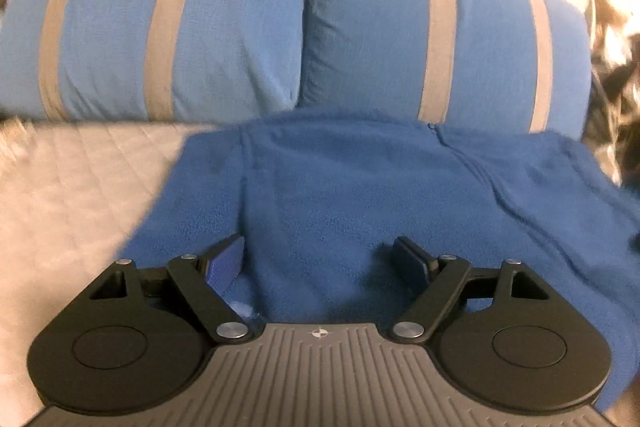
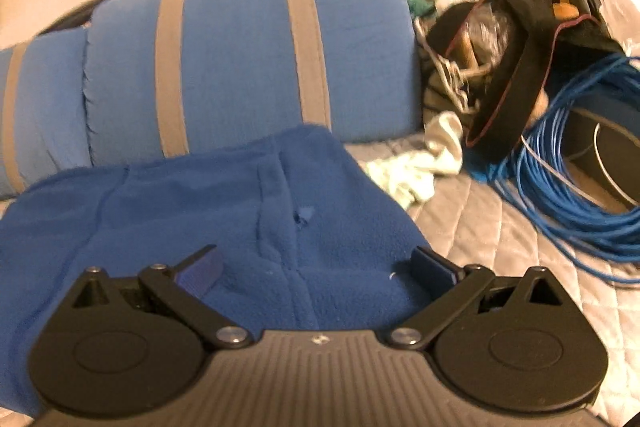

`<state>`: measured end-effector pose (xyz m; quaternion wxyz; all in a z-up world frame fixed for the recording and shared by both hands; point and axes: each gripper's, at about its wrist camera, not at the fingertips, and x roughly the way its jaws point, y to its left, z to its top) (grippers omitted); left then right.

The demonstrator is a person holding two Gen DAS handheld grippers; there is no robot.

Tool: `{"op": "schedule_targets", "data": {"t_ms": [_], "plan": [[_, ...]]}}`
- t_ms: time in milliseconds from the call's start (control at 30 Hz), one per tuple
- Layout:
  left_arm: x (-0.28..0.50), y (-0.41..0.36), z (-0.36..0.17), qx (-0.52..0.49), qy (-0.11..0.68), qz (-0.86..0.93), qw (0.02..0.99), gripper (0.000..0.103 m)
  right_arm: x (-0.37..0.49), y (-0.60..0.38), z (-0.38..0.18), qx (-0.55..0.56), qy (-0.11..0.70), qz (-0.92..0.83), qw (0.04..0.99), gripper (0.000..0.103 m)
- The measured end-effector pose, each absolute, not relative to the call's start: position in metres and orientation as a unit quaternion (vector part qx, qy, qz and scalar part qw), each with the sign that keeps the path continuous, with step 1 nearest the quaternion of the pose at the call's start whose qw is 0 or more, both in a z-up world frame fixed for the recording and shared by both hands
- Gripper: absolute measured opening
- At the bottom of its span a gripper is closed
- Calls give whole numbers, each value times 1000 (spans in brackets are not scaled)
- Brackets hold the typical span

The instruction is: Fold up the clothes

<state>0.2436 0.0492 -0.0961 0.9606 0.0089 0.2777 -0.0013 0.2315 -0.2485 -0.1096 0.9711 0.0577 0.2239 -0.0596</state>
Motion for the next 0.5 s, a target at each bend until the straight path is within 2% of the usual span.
{"op": "schedule_targets", "data": {"t_ms": [133, 300, 500], "plan": [[203, 54, -89, 20, 242, 16, 970, 81, 226, -238, -104, 45, 201, -29, 978, 103], [192, 73, -103, -67, 261, 33, 962, 84, 230, -227, -110, 15, 224, -16, 974, 102], [200, 85, -104, -102, 275, 25, 956, 89, 229, -230, -110, 20, 227, -25, 973, 102]]}}
